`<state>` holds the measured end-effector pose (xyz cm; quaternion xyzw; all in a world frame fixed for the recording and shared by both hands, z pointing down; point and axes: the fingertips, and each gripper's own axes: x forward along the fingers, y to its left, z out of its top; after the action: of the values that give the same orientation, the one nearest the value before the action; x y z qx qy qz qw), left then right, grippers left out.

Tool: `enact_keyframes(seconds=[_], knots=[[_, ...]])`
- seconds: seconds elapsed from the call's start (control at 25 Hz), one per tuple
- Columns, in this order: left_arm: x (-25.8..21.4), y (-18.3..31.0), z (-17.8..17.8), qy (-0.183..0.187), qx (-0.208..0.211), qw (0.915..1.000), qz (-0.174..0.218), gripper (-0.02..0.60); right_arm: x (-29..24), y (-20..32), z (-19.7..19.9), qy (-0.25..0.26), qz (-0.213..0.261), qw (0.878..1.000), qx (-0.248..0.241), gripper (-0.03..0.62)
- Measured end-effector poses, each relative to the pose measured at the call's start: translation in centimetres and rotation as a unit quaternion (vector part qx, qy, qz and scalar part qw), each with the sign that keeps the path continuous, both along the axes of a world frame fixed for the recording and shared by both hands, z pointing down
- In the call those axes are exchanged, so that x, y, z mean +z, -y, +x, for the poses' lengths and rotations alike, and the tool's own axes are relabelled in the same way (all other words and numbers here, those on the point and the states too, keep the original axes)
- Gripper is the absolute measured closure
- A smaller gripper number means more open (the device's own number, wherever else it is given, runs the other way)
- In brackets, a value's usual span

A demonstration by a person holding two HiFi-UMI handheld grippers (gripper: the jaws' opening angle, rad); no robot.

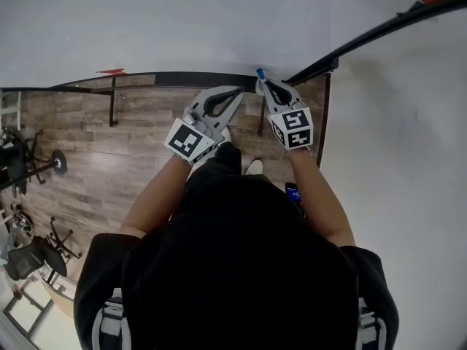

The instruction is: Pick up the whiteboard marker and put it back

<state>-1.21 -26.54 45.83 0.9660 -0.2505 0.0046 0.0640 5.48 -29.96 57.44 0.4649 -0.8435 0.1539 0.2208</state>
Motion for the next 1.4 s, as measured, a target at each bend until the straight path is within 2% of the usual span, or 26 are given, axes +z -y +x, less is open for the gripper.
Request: enact_keyframes(seconds=[0.2, 0.52, 0.96, 1.16, 1.32, 1.4], knots=[[0.3, 0.6, 0.0, 0.009, 0.008, 0.9999, 0.011, 0.578, 1.6, 1.4, -0.2, -0.012, -0.013, 1.000, 0.008, 0.546], [0.4, 1.4, -0.4, 0.002, 0.011, 0.9999, 0.003, 0.578, 3.8, 2.6, -0.4, -0.049, -0.035, 0.998, 0.014, 0.494], [0.6, 2.0, -2.1, 0.002, -0.004, 0.9999, -0.011, 0.578, 4.2, 3.2, -1.1, -0.098, -0.040, 0.994, 0.016, 0.520], [1.4, 2.0, -1.9, 0.012, -0.006, 0.9998, -0.015, 0.578, 4.9, 3.4, -1.0, -0.098, -0.046, 0.994, 0.016, 0.531], [1.2, 1.8, -2.1, 0.018, -0.012, 0.9996, -0.016, 0.578, 4.5, 3.4, -0.5, -0.073, -0.043, 0.996, 0.023, 0.533], [0.8, 1.6, -2.1, 0.010, -0.013, 0.9998, -0.013, 0.578, 3.4, 3.4, -0.6, -0.061, -0.036, 0.997, 0.021, 0.533]])
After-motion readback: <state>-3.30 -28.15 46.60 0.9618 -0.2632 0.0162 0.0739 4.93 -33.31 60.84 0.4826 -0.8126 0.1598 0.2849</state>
